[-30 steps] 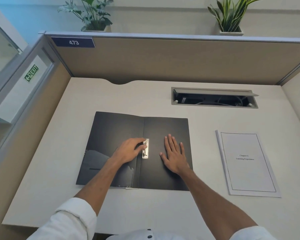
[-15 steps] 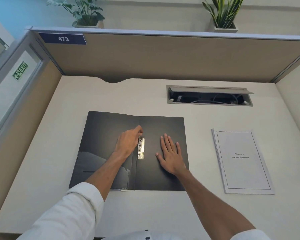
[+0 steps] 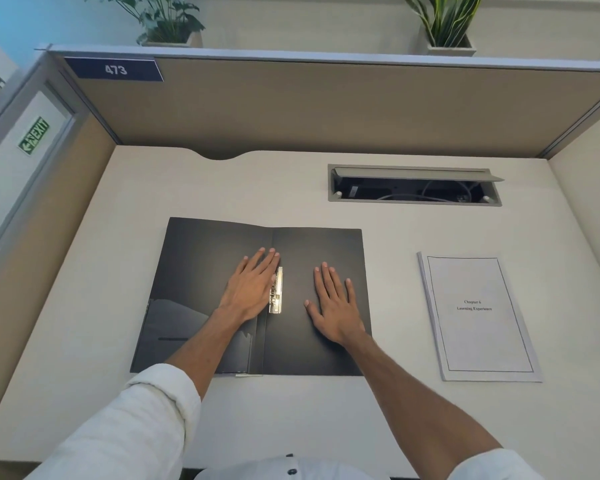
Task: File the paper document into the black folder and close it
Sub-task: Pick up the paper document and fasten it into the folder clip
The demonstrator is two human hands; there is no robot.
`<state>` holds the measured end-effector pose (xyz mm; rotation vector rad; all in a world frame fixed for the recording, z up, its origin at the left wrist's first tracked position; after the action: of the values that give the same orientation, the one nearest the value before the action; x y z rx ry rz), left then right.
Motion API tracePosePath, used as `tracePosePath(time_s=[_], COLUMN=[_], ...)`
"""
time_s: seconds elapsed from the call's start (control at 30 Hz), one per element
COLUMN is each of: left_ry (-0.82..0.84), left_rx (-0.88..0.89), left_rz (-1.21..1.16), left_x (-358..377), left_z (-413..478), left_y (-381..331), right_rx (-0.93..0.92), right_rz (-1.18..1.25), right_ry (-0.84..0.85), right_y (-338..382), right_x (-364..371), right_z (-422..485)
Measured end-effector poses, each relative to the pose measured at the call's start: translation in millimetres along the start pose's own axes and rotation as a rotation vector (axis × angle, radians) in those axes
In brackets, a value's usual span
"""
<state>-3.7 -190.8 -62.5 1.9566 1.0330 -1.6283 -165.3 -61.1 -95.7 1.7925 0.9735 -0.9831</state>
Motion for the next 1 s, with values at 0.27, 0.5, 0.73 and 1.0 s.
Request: tracePosePath(time_s=[0.27,0.5,0.73,1.0], left_ry=[-0.071,-0.067,0.015,0.057], left_rx=[-0.027,0.014,0.087,0.050], left_rz=[-0.072,-0.121,-0.162,-0.265], left_x=[0.2,12.4,37.5,49.9], left_z=[-1.8,-0.4,4.3,11.7], left_y=[-38.6,-138.0,-253.1,-341.8], right_rx=[-0.042,0.029,0.154,0.338], right_rz=[0.047,-0.023,-0.046,0.036], right_ry=[-0.051,-0.130,-0.177,-0.198], right_y=[-13.5,-94.3,-195.6,-293.7], right_x=[-22.3,-44.1,-66.9,-88.3], right_z=[-19.8,-69.0,-120.5,-158.5])
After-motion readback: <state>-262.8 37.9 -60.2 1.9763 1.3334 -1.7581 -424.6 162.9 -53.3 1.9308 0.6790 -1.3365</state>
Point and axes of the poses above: each hand's wrist, its own z-axis towards the middle knuckle, its own x-axis out of the palm, y = z × x, the point moved 6 cm from there along z, towards the middle knuckle, and after that the axes turned 3 degrees about -y, right-handed, at the moved point
